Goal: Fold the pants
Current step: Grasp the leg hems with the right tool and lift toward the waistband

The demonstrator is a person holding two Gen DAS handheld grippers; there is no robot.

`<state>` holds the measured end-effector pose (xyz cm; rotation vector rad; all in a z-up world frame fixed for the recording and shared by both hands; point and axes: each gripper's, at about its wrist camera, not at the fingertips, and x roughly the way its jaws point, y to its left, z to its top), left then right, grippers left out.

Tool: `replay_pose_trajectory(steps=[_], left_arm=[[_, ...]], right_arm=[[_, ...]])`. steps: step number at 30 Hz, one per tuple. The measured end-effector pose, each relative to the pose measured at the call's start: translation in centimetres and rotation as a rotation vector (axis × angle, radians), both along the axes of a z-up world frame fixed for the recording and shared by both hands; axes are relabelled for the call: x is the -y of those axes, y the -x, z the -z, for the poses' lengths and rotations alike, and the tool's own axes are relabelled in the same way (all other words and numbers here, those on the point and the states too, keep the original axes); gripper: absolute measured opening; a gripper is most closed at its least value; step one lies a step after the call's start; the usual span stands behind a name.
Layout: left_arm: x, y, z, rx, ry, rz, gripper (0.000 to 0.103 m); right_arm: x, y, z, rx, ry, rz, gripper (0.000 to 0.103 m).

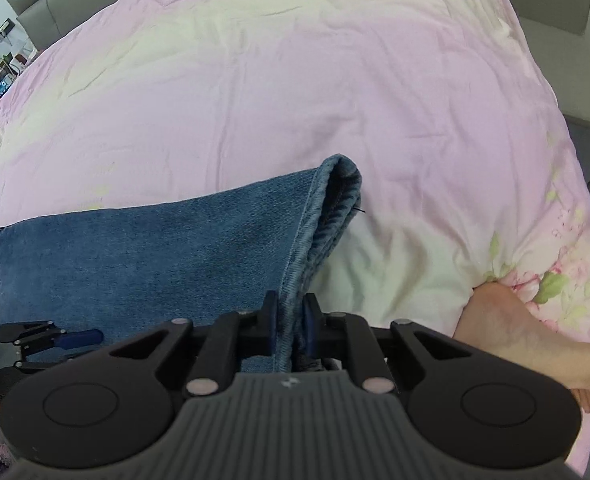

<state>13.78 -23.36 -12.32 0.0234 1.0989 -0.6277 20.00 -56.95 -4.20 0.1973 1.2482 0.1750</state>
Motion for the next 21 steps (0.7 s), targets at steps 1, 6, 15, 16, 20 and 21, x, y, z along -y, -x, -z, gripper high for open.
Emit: replay_pose_trajectory(steps=[1,6,15,16,20,21], left_arm=[[0.2,0.0,0.3,-0.002,-0.012,-0.001,0.034],[0.4,0.9,0.1,0.045,-0.037,0.017,0.034],[-7.8,3.1,-4.3,0.113,0.093,-0.059,0.034],[-8.8,3.1,-4.7,0.118,0.091,-0.075,0.034],[-13.0,3.2,-5.8,0.143,0.097,-0.159,0.034],[-14.2,3.1,-6.1,0.146,0.105,-0.182,0.034]], right_arm=[[-0.5,0.1,-0.7,0.005,0.009,-0.007,0.008],[-4.4,0.0,-4.1,0.054,0.042,-0.053,0.008],[-14.7,0.9,-11.8,0.128,0.074,-0.190,0.008],[-16.4,0.8,-12.7,0.134,0.075,-0.212,0.008],[-22.8,0.5,-14.3,0.146,0.051,-0.289,0.008],[-24.6,0.4,-14.4,0.146,0.043,-0.307,0.008]])
